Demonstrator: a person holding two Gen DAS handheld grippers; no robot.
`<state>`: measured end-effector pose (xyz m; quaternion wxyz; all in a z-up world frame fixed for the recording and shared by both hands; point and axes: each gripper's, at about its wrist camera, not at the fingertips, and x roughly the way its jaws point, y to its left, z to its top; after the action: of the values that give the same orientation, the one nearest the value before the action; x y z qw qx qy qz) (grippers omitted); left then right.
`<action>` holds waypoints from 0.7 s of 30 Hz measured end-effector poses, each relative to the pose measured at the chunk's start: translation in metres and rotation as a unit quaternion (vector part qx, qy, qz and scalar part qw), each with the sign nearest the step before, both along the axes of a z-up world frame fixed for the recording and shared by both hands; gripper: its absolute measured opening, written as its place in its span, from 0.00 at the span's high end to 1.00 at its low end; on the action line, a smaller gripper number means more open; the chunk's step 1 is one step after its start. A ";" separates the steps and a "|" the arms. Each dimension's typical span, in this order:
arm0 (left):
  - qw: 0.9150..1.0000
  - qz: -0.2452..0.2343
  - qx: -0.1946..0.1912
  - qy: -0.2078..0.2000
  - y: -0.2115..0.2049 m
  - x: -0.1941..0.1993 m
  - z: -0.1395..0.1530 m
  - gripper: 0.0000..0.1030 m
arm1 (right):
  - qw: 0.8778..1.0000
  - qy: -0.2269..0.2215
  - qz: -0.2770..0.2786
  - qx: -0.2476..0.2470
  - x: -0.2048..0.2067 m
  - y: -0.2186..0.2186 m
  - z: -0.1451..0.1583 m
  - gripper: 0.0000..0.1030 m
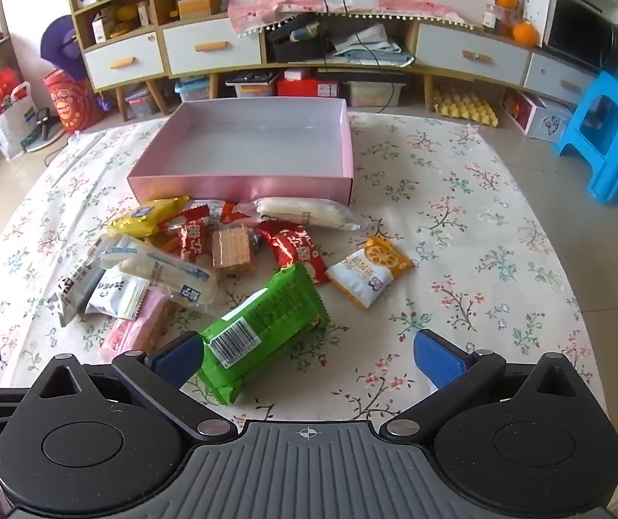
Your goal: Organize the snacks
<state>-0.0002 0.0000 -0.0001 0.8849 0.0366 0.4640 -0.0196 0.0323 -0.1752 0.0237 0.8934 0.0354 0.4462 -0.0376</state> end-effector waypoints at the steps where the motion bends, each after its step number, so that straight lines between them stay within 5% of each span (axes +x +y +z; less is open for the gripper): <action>1: 1.000 0.000 0.000 0.000 0.000 0.000 0.000 0.01 | 1.000 0.000 0.000 0.001 0.000 0.000 0.000 0.00; 21: 1.000 0.001 0.009 -0.006 0.001 0.000 0.002 0.01 | 1.000 0.002 -0.006 -0.002 -0.001 -0.001 0.000 0.00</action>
<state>-0.0005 0.0013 0.0015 0.8871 0.0440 0.4593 -0.0142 0.0315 -0.1765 0.0237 0.8925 0.0359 0.4475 -0.0439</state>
